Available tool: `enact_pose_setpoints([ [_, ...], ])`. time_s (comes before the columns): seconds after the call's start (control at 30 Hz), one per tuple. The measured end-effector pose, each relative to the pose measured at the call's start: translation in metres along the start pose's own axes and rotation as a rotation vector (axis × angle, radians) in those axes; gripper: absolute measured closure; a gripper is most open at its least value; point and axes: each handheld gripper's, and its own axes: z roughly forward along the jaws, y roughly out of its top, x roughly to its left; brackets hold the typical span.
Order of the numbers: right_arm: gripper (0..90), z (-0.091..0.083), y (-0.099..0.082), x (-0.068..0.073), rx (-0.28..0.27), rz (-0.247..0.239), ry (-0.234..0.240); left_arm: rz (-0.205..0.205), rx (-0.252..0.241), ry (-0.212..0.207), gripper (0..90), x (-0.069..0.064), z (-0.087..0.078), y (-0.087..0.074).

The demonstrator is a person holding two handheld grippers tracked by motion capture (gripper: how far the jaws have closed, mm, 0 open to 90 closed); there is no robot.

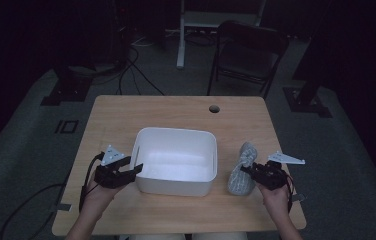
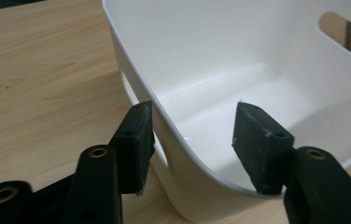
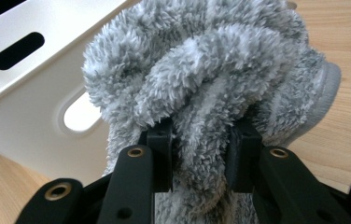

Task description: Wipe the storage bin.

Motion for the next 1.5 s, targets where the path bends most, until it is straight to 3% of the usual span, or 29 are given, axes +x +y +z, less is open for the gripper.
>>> enact_pose_setpoints([
  [0.17, 68.0, -0.004, 0.000, 0.003, -0.004, 0.003, 0.026, -0.009, -0.046, -0.038, 41.1, 0.012, -0.012, 0.001],
  [0.33, 68.0, -0.008, -0.005, 0.010, 0.015, -0.008, 0.048, 0.027, -0.112, -0.074, 39.3, 0.022, -0.014, 0.007],
  [0.4, 68.0, -0.009, -0.006, 0.013, 0.021, -0.019, 0.052, 0.062, -0.154, -0.114, 39.2, 0.032, -0.008, 0.015],
  [0.47, 68.0, -0.009, -0.007, 0.015, 0.024, -0.024, 0.052, 0.083, -0.181, -0.128, 39.3, 0.040, -0.001, 0.021],
  [0.53, 68.0, -0.009, -0.009, 0.014, 0.017, -0.013, 0.058, 0.094, -0.229, -0.191, 40.6, 0.050, 0.006, 0.027],
  [0.63, 68.0, -0.007, -0.012, 0.012, 0.016, -0.001, 0.057, 0.123, -0.246, -0.178, 41.7, 0.062, 0.019, 0.036],
  [0.8, 68.0, -0.004, -0.014, 0.013, 0.026, -0.005, 0.056, 0.158, -0.241, -0.177, 41.9, 0.075, 0.038, 0.053],
  [0.9, 68.0, -0.003, -0.015, 0.012, 0.025, 0.007, 0.058, 0.161, -0.229, -0.198, 42.1, 0.079, 0.046, 0.058],
  [0.97, 68.0, -0.002, -0.015, 0.011, 0.027, 0.009, 0.060, 0.172, -0.202, -0.198, 42.7, 0.081, 0.059, 0.064],
  [1.1, 68.0, -0.001, -0.015, 0.011, 0.028, 0.013, 0.061, 0.191, -0.159, -0.248, 44.6, 0.080, 0.076, 0.070],
  [1.17, 68.0, 0.000, -0.015, 0.011, 0.027, 0.011, 0.061, 0.226, -0.119, -0.226, 47.1, 0.077, 0.083, 0.073],
  [1.2, 68.0, 0.000, -0.015, 0.011, 0.027, 0.011, 0.061, 0.226, -0.119, -0.226, 50.6, 0.077, 0.083, 0.073],
  [1.27, 68.0, 0.001, -0.015, 0.010, 0.031, 0.012, 0.061, 0.255, -0.067, -0.225, 54.6, 0.074, 0.091, 0.078],
  [1.3, 68.0, 0.001, -0.015, 0.010, 0.031, 0.012, 0.061, 0.255, -0.067, -0.225, 61.3, 0.074, 0.091, 0.078],
  [1.37, 68.0, 0.002, -0.017, 0.008, 0.035, 0.016, 0.060, 0.270, -0.054, -0.230, 66.0, 0.073, 0.095, 0.081],
  [1.5, 68.0, 0.002, -0.017, 0.006, 0.035, 0.021, 0.060, 0.239, -0.070, -0.234, 76.5, 0.077, 0.096, 0.080],
])
